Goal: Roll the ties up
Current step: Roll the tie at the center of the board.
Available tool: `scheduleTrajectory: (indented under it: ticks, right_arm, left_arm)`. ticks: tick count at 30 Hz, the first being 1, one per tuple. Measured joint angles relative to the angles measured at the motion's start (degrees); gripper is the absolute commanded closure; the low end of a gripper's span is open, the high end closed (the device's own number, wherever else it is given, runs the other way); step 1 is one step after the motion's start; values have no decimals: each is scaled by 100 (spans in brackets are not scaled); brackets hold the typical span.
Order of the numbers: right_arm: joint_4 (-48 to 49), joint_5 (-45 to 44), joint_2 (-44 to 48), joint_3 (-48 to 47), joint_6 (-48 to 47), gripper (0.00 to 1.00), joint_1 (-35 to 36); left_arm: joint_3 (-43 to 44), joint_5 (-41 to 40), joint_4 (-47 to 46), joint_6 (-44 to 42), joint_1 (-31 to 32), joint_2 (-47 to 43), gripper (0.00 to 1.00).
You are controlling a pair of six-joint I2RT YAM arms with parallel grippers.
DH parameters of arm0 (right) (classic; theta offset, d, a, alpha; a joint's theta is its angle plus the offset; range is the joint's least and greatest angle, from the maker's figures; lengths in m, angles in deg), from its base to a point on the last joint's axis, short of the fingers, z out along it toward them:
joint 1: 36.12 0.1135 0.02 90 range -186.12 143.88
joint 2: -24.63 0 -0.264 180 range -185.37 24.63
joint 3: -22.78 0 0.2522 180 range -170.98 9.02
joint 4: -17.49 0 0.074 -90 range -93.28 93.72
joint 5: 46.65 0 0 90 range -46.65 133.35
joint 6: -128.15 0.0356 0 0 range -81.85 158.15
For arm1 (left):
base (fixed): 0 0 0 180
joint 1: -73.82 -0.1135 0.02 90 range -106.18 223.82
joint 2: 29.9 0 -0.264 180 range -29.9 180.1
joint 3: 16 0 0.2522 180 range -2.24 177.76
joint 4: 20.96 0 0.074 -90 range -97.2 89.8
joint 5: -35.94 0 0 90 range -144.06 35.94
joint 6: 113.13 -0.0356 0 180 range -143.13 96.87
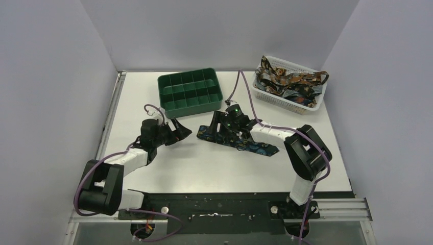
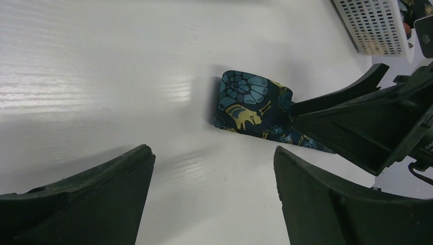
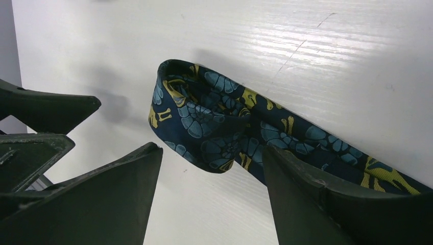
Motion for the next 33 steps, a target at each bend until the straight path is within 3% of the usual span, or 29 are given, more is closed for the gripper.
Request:
scheduleTrajectory:
  ticks: [12,25,33]
  right_arm:
    - [-17,31,-216,11,-70,47,-181]
    - [297,247,-216,426,-144,46,-372]
    - [389,391,-210,470,-144,45,-428]
  left_arm:
    - [258,208,-221,-219,48,638,16]
    - [577,387,-706,-236,437,1443,17]
    - [994,584,-933,-234,658,1950,23]
